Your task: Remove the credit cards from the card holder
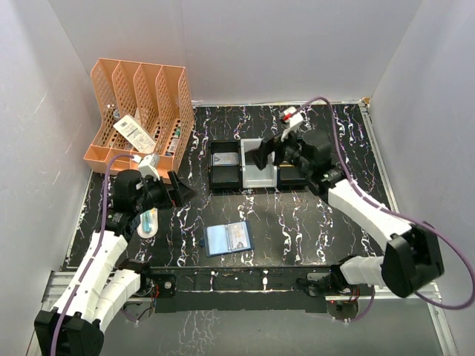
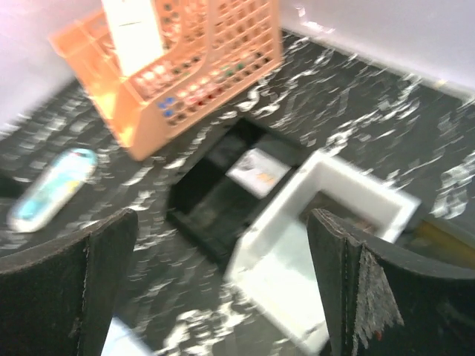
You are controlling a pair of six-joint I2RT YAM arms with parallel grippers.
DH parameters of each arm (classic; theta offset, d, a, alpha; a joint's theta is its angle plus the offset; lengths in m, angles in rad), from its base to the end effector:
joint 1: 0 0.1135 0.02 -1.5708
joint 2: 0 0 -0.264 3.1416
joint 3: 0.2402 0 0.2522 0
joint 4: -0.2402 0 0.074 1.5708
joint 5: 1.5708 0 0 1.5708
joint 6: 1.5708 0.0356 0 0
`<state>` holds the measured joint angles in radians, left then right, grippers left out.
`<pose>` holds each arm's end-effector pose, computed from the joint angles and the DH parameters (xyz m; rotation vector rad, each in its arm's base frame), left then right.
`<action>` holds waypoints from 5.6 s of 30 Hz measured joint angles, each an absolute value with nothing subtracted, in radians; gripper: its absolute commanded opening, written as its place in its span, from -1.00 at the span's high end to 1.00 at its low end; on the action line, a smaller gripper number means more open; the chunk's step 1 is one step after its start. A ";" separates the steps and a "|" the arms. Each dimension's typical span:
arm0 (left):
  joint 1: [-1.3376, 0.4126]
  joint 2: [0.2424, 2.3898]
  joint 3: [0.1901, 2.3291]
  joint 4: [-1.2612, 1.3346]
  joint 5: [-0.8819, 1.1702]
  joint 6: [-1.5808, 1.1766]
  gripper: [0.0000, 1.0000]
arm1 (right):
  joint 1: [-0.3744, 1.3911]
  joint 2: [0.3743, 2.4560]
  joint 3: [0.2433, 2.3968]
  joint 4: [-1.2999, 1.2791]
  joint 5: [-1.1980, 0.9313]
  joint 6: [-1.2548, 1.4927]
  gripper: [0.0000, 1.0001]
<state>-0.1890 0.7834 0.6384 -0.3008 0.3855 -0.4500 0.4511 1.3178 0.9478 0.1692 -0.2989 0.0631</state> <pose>0.1748 -0.0471 0.2776 -0.0167 2.0720 -0.7883 0.2743 0.1445 0.3149 -0.5621 1.7170 0.6336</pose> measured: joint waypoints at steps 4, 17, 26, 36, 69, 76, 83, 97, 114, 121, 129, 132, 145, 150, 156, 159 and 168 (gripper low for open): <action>-0.208 0.745 0.535 -0.151 0.552 -0.596 -0.68 | 0.440 1.175 0.739 0.244 -0.376 0.366 -0.93; -0.640 0.866 0.391 0.029 0.374 -0.861 -0.03 | 0.526 1.190 0.517 0.114 -0.521 0.732 0.18; -0.794 1.081 0.405 0.080 0.187 -0.954 0.25 | 0.710 1.343 0.561 0.022 -0.424 0.768 0.49; -0.855 1.161 0.415 0.106 0.110 -0.992 0.34 | 0.747 1.443 0.599 -0.001 -0.388 0.786 0.57; -0.863 1.274 0.272 0.427 0.098 -1.122 0.88 | 0.752 1.524 0.586 0.054 -0.388 0.837 0.69; -0.863 1.241 0.261 0.440 0.096 -1.135 1.00 | 0.752 1.525 0.586 0.055 -0.388 0.838 0.68; -0.864 1.161 0.261 0.369 0.073 -1.134 1.00 | 0.753 1.533 0.587 0.064 -0.393 0.840 0.69; -0.864 1.074 0.261 0.230 0.021 -1.126 1.00 | 0.758 1.540 0.621 0.019 -0.398 0.813 0.61; -0.864 1.074 0.262 0.224 0.020 -1.115 0.99 | 0.812 1.608 0.711 -0.020 -0.445 0.763 0.50; -0.864 1.075 0.261 0.231 0.023 -1.109 0.71 | 0.813 1.635 0.682 0.061 -0.476 0.820 0.52; -0.864 1.111 0.259 0.316 0.069 -1.112 0.87 | 0.812 1.635 0.643 0.144 -0.479 0.867 0.53; -0.864 1.110 0.256 0.319 0.069 -1.116 1.00 | 0.812 1.635 0.643 0.144 -0.478 0.870 0.53; -0.864 0.852 0.278 0.019 -0.037 -1.092 1.00 | 0.821 1.628 0.686 0.069 -0.460 0.820 0.37; -0.864 0.766 0.328 -0.099 -0.067 -1.049 1.00 | 0.821 1.585 0.696 0.017 -0.441 0.786 0.11; -0.860 0.737 0.339 -0.163 -0.066 -0.996 1.00 | 0.821 1.488 0.698 0.010 -0.429 0.781 -0.09; -0.841 0.712 0.339 -0.174 -0.048 -0.974 1.00 | 0.821 1.452 0.698 0.010 -0.409 0.782 -0.16; -0.618 0.486 0.338 -0.150 0.123 -0.941 1.00 | 0.770 1.366 0.560 0.234 -0.480 0.888 -0.23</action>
<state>-0.6178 0.4858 0.3382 -0.1505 0.1226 -0.9413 0.7700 1.3663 0.5602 0.2344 -0.4805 0.8879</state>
